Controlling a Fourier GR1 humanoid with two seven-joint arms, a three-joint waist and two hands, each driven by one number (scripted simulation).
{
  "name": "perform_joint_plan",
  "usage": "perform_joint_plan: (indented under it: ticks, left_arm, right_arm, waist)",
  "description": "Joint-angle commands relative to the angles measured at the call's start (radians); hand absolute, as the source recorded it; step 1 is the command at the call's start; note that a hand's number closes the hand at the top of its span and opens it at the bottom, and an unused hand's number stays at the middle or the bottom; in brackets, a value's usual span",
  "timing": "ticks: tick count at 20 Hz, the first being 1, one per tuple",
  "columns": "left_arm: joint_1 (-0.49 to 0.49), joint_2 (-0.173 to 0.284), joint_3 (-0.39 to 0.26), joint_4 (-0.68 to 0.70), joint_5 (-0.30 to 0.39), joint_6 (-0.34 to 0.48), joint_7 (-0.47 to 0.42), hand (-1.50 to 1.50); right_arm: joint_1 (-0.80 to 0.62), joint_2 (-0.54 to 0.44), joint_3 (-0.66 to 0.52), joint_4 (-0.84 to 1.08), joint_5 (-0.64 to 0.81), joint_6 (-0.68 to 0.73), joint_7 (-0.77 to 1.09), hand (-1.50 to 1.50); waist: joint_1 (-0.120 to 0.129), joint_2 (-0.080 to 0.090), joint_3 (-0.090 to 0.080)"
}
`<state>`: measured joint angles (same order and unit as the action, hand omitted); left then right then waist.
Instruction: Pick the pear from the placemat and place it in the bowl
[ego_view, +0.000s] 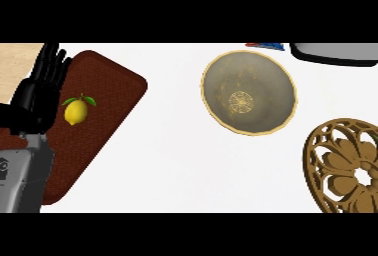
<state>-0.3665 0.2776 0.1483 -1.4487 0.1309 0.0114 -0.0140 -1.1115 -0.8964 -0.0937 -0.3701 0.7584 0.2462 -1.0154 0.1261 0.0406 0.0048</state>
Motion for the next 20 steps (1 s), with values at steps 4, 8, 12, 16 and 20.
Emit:
perform_joint_plan:
  ticks: [4, 8, 12, 16, 20]
  left_arm:
    - [-0.016, 0.008, 0.018, 0.012, 0.008, 0.007, 0.018, 0.0]
    - [-0.007, 0.009, 0.011, 0.017, -0.014, 0.019, 0.013, 0.0]
    - [0.021, 0.012, 0.016, 0.017, -0.006, 0.005, 0.001, 0.0]
    - [0.031, 0.01, 0.022, -0.009, -0.005, 0.014, 0.001, 0.0]
    - [0.049, 0.013, 0.037, -0.005, 0.004, 0.013, 0.001, 0.0]
  right_arm:
    - [-0.127, 0.045, 0.019, 0.054, -0.073, 0.334, -0.14, 1.5]
    - [-0.197, 0.076, 0.055, 0.059, -0.091, 0.413, -0.1, 1.5]
    - [-0.256, 0.165, 0.094, 0.062, -0.099, 0.412, -0.024, 1.5]
    - [-0.273, 0.218, 0.157, 0.062, -0.081, 0.411, -0.011, 1.5]
    - [-0.286, 0.304, 0.216, 0.039, -0.076, 0.431, 0.024, 1.5]
  waist:
    - [-0.027, -0.014, -0.004]
    - [-0.042, -0.021, -0.005]
    - [-0.039, -0.022, -0.006]
    - [-0.045, -0.022, -0.005]
    - [-0.076, -0.034, -0.006]
